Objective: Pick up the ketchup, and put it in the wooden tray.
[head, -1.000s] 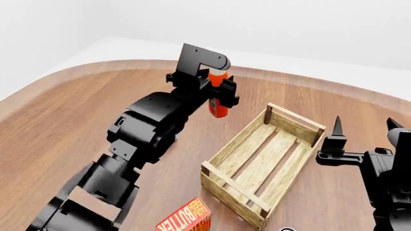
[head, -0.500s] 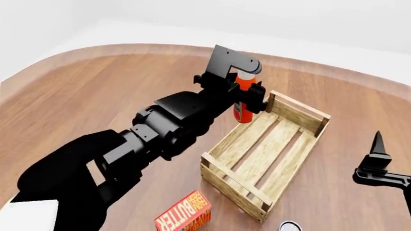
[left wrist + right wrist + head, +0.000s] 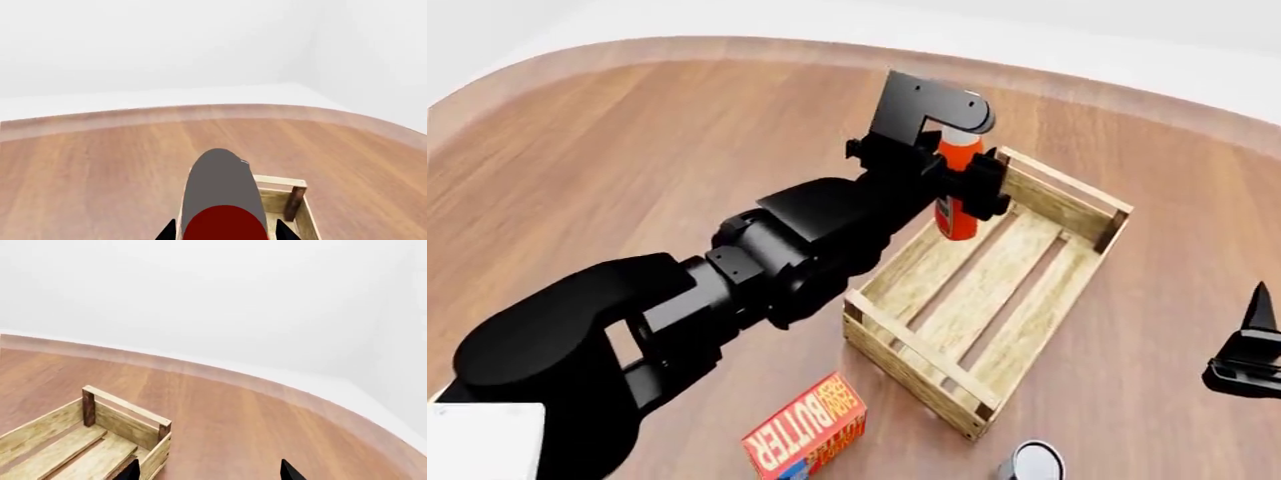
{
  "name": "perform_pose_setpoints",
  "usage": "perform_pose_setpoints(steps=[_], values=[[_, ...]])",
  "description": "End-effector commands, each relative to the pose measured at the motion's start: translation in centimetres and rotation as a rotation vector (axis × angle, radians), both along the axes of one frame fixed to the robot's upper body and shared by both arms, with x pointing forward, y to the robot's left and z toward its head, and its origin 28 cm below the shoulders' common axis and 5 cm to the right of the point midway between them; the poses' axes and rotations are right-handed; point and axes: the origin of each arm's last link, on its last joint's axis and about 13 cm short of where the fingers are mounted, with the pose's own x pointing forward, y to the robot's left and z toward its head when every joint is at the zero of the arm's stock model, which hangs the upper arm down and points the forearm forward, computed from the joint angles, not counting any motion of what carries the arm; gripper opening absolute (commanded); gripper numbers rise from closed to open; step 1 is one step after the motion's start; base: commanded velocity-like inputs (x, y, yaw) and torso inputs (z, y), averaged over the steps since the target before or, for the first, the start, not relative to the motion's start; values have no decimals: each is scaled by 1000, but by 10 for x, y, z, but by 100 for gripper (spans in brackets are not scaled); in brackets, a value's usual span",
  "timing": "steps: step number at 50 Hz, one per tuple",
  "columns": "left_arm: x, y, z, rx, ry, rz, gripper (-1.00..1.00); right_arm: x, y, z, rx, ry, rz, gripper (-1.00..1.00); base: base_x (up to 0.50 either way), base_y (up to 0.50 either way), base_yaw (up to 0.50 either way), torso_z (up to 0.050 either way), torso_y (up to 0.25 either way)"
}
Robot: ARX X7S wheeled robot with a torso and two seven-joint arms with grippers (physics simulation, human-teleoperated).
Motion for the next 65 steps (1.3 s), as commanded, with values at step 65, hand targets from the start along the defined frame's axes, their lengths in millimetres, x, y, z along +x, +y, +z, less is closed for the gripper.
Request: perform_pose_setpoints(steps=[65], values=[[-19,-22,17,-41,-185,-40,-100,16,-52,-41,21,-9,-98,100,0,0,0,4,-164]])
